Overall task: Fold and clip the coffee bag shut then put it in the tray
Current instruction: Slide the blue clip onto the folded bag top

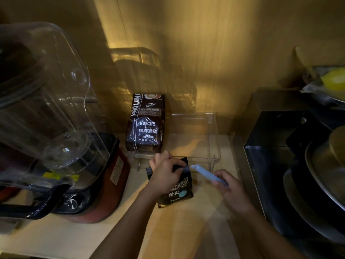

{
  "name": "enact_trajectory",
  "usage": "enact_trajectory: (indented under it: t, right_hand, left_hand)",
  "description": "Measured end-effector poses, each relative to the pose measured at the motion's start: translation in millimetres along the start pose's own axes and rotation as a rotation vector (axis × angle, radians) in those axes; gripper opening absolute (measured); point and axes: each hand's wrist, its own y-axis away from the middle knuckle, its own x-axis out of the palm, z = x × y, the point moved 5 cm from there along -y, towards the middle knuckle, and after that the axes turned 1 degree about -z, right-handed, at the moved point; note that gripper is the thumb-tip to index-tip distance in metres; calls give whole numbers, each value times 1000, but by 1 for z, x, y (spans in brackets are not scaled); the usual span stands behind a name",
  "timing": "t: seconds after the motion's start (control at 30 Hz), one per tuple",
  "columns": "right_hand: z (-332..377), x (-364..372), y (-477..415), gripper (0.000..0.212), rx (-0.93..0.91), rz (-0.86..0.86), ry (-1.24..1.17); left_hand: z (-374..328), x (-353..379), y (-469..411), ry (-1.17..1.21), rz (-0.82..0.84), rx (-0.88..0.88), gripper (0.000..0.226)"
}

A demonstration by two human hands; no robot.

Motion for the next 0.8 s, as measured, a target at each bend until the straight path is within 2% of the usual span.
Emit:
enact_trajectory:
  t: [0.1,0.2,0.37,0.5,0.7,0.8]
  right_hand:
    - [8,3,-1,17,-34,40,74]
    - [14,10,-1,6,-44,69,132]
    - [27,8,-4,10,-57,-71,184]
    - [35,6,-5,14,-143,-79,245]
    - [38,7,-1,26,-193,-79,299]
    - [40,7,-1,29,-199,-113,293]
  left_hand:
    - [2,0,2,56,49,38,28]
    - [4,0,4,87,8,68,17]
    - [7,2,6,63,19,99,18]
    - [10,2,7,72,-26,104,19]
    - [13,6,11,288,81,-2,23]
    - [12,6,12,303,97,15,25]
